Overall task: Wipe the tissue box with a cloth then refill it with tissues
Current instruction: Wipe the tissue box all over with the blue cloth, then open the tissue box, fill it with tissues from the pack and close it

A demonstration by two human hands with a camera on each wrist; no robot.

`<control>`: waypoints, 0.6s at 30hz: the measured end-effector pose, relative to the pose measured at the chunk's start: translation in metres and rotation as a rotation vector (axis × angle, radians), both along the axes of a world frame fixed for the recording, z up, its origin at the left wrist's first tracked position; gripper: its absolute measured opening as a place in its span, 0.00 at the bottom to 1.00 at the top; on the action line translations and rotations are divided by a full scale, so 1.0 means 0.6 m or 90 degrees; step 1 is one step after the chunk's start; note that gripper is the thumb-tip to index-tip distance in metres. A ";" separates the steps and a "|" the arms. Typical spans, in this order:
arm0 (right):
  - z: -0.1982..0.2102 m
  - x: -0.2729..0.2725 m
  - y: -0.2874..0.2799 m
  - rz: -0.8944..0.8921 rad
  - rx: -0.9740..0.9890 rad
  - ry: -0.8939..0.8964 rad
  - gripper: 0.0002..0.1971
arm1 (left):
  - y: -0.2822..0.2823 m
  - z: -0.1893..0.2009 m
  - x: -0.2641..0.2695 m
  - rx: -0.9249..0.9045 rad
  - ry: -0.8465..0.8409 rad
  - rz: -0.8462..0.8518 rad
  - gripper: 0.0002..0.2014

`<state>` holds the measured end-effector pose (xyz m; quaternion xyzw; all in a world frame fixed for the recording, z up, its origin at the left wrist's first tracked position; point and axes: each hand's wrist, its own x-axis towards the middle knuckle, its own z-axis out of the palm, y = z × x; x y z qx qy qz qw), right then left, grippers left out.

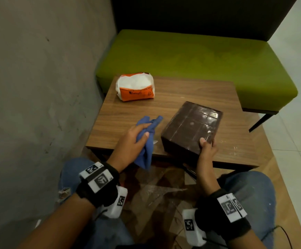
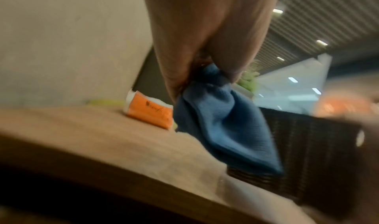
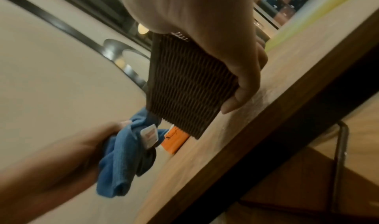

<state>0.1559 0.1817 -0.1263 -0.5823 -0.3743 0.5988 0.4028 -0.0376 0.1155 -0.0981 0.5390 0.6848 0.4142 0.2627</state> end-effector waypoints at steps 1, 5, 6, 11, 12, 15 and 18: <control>0.002 -0.002 0.006 -0.022 -0.042 0.011 0.43 | 0.002 -0.001 -0.004 0.000 -0.060 0.038 0.10; 0.013 -0.023 0.033 -0.125 -0.177 0.052 0.37 | 0.004 -0.008 -0.009 -0.044 -0.321 0.172 0.06; 0.014 -0.027 0.040 -0.136 -0.186 0.050 0.38 | 0.003 -0.009 -0.007 -0.056 -0.367 0.186 0.05; 0.014 -0.048 0.047 -0.106 -0.211 0.061 0.43 | -0.004 -0.009 -0.002 -0.036 -0.458 0.165 0.08; 0.014 -0.051 0.043 -0.091 -0.231 0.062 0.44 | -0.006 -0.008 -0.002 -0.030 -0.461 0.153 0.09; 0.005 -0.047 0.017 0.028 -0.261 0.055 0.46 | -0.010 -0.005 -0.004 -0.033 -0.457 0.142 0.18; 0.013 -0.058 -0.025 0.218 -0.208 -0.043 0.37 | -0.012 -0.003 -0.004 -0.055 -0.405 0.137 0.20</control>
